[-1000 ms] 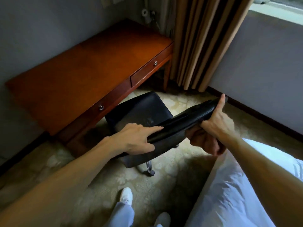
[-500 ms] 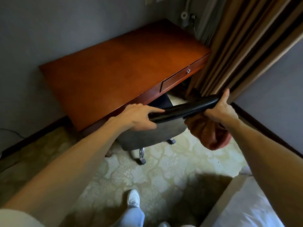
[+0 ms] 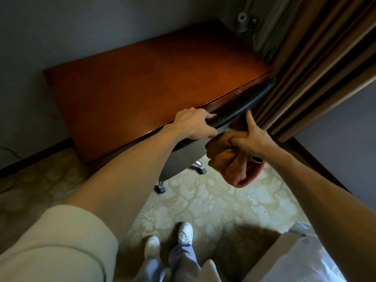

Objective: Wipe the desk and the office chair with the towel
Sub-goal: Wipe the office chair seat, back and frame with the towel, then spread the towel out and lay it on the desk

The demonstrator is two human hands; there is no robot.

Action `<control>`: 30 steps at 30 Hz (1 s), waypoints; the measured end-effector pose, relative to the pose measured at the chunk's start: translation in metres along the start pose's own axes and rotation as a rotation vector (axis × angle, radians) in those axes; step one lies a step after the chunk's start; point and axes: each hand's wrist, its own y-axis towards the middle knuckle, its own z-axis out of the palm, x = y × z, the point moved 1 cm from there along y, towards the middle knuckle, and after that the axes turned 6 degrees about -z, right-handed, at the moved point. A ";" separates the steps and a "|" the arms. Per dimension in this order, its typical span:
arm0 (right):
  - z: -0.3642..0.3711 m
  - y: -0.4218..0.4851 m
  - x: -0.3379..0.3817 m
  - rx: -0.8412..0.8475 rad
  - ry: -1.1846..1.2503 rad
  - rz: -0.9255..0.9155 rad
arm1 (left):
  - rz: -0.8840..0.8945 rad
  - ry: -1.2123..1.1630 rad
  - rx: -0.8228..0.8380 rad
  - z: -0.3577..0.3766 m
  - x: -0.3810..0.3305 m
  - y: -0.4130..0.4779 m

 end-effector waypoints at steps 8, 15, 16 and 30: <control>0.005 0.013 -0.042 0.084 -0.153 -0.068 | -0.089 -0.024 0.107 -0.020 0.014 0.029; 0.023 0.020 -0.063 0.041 0.023 0.025 | -0.122 -0.098 0.009 -0.014 0.032 0.011; 0.025 0.020 -0.063 0.044 0.049 0.029 | -0.103 -0.120 -0.013 -0.014 0.032 0.010; 0.079 -0.024 -0.008 0.018 0.165 -0.003 | -0.069 -0.258 0.122 -0.046 0.078 -0.047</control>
